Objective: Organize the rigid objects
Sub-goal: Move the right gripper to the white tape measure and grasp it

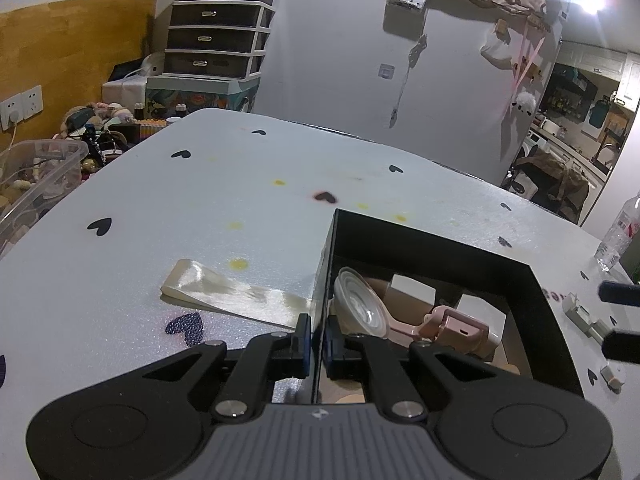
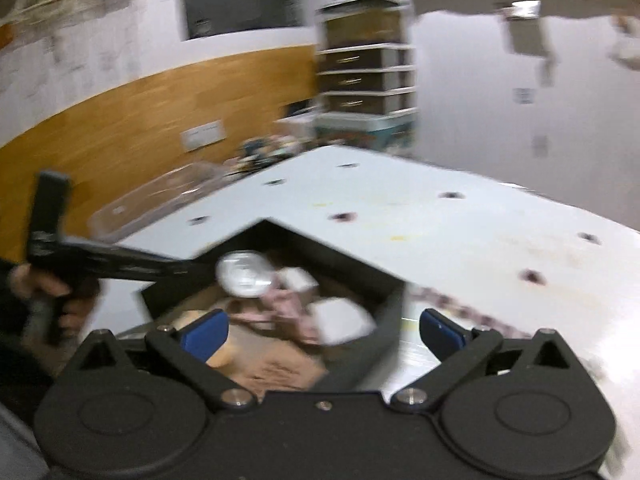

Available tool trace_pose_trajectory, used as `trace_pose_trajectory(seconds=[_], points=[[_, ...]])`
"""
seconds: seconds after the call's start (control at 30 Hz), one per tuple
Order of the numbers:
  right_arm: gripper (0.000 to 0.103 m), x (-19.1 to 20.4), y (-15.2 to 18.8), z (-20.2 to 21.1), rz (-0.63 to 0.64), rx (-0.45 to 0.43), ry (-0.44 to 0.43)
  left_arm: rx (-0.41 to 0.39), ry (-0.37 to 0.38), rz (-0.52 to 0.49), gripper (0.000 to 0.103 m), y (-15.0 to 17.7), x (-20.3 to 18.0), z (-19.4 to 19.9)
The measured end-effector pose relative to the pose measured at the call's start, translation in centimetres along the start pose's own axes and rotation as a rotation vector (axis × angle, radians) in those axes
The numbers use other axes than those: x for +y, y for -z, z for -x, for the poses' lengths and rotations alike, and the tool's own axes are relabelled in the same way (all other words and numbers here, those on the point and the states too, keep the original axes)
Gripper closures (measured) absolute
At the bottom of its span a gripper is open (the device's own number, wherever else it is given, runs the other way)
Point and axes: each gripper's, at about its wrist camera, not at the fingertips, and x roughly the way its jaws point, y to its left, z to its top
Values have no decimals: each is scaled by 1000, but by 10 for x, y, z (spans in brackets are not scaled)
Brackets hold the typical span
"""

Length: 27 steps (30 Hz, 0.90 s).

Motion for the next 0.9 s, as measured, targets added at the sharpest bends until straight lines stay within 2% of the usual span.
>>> trace_pose_trajectory(seconds=[0.37,0.53,0.67,0.9], points=[[0,-71,59,32,-281,2,435,4,-18,-16,97,-1,-4,-2],[0,-99,82,47,-405,22,582,6,-25,-20,97,-2,-5,-3],[1,-113,98,50,-446,50,643,7,-25,-19,97,-2,-5,-3],[15,-115,107,45,-444,98,622,8,-28,-23,97,-1,-5,-4]])
